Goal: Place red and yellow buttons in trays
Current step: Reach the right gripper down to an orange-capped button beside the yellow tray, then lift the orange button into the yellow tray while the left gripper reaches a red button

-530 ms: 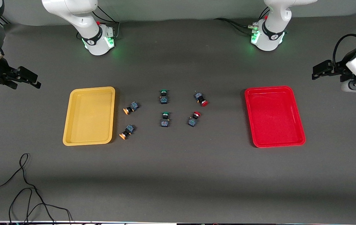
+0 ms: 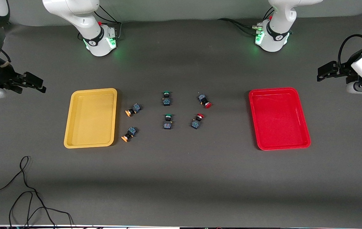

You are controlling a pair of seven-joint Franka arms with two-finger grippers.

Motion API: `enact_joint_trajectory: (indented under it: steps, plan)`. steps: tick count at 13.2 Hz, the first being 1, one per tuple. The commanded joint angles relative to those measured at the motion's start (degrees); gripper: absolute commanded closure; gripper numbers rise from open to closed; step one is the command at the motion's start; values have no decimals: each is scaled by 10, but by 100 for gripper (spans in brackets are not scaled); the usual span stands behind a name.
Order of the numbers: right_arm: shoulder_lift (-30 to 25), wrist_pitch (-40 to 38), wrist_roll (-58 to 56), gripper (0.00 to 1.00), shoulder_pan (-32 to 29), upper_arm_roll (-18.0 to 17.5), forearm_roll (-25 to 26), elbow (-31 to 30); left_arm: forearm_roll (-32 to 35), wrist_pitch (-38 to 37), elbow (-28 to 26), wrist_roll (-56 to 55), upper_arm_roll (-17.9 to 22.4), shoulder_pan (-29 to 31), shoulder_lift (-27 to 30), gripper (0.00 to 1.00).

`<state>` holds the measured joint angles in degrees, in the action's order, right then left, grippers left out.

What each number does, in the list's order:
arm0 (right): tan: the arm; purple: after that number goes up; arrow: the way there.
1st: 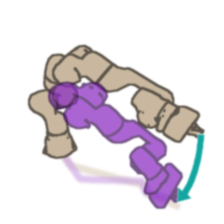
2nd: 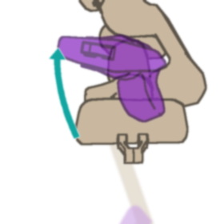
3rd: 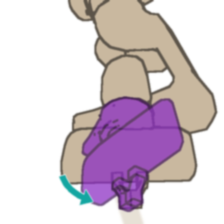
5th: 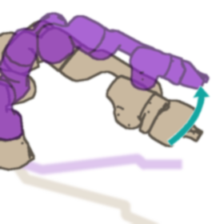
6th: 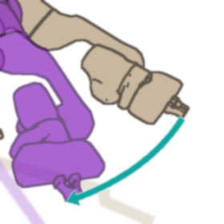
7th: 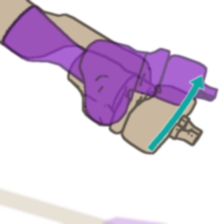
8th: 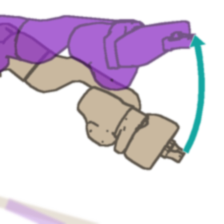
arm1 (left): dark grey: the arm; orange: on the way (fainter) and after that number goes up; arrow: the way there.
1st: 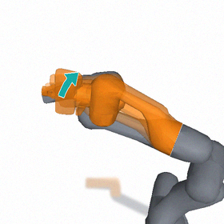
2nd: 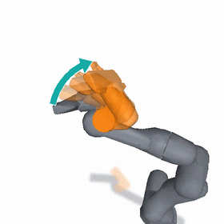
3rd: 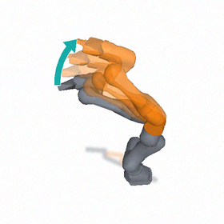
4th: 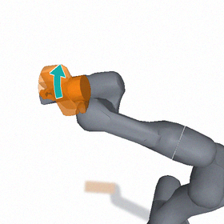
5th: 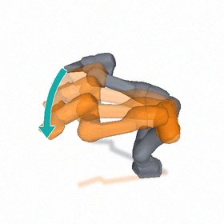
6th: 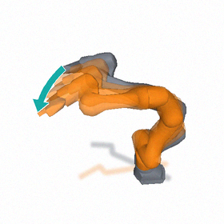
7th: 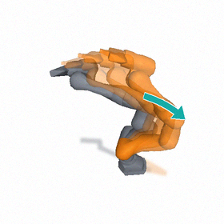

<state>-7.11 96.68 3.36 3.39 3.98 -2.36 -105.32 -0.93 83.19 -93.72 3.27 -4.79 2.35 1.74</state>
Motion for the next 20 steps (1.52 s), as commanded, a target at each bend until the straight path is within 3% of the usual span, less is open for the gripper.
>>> enact_joint_trajectory:
  steps: [1, 3, 8, 10, 13, 16, 20]
  plan:
    - [25, -4, 138, 0, 55, -1, 0, 12, 8, 0, 3, 7, 8, -9, 5, 0]
    - [39, 26, 245, 0, 93, -2, -38, -19, 8, -4, 3, 6, 7, -10, -2, 0]
    - [75, 239, 463, 0, 216, -2, -39, -176, 7, 1, -1, -24, 2, -19, -3, 0]
    - [109, 332, 503, 0, 234, -3, -39, -230, 8, -4, -2, -76, -23, -44, -3, 0]
    - [183, 407, 563, 0, 265, -2, -39, -241, -1, -7, -10, -133, -67, -78, -1, 0]
    - [237, 504, 573, 0, 266, -3, -39, -270, -21, 2, -19, -305, -114, -143, -7, 0]
    - [285, 552, 583, 1, 266, -4, -41, -276, -36, 88, -30, -587, -121, -268, -48, 0]
